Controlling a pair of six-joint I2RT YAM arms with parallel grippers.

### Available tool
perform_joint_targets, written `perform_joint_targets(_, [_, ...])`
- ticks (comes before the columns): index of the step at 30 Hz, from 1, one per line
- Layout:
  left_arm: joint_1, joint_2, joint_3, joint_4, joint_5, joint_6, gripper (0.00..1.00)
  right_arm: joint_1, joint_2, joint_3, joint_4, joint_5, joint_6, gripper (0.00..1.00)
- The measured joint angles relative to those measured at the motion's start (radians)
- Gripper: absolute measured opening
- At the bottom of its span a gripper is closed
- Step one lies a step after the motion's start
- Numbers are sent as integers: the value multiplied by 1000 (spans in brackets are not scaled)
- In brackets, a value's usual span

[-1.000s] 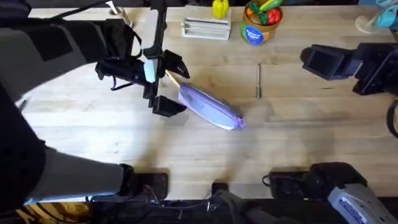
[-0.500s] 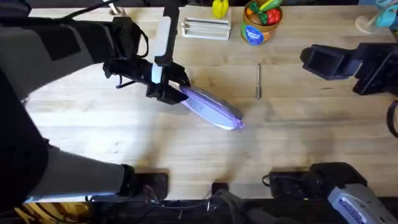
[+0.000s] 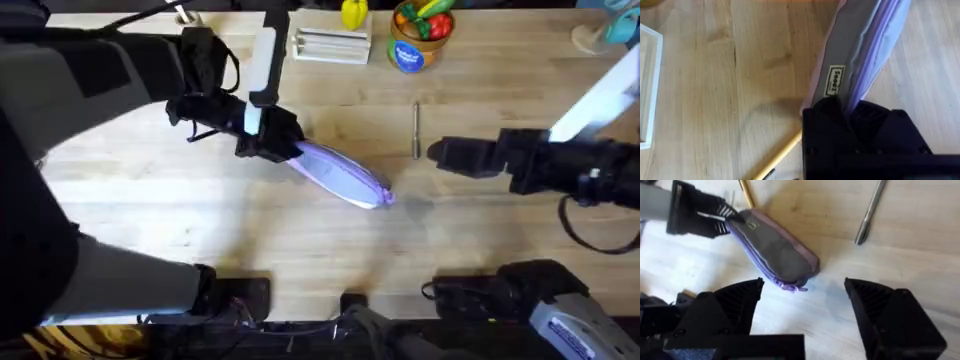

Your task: Unzip the bag, pick up the pens from the table one at a time and place them inside, then zip the bag closed.

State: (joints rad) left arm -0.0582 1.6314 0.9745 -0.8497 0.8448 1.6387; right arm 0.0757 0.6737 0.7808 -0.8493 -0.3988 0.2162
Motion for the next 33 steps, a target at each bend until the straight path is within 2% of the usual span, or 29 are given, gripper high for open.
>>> perform_joint_targets(8, [0, 0, 0, 0, 0, 0, 41, 225, 30, -115, 13, -21, 4, 997])
perform_joint_targets(10, [0, 0, 0, 0, 0, 0, 41, 280, 57, -127, 29, -16, 4, 998])
perform_joint_targets(11, [0, 0, 0, 0, 0, 0, 41, 353, 111, -136, 71, 1, 3, 997])
perform_joint_targets(12, [0, 0, 0, 0, 0, 0, 41, 371, 130, -137, 88, 6, 2, 997])
perform_joint_targets(15, [0, 0, 0, 0, 0, 0, 41, 400, 182, -137, 119, 16, 0, 998])
perform_joint_targets(27, [0, 0, 0, 1, 0, 0, 41, 402, 418, -137, 228, 23, -45, 993])
perform_joint_targets(28, [0, 0, 0, 1, 0, 0, 41, 402, 452, -137, 266, -2, -47, 913])
perform_joint_targets(33, [0, 0, 0, 1, 0, 0, 41, 402, 459, -137, 290, -33, -52, 656])
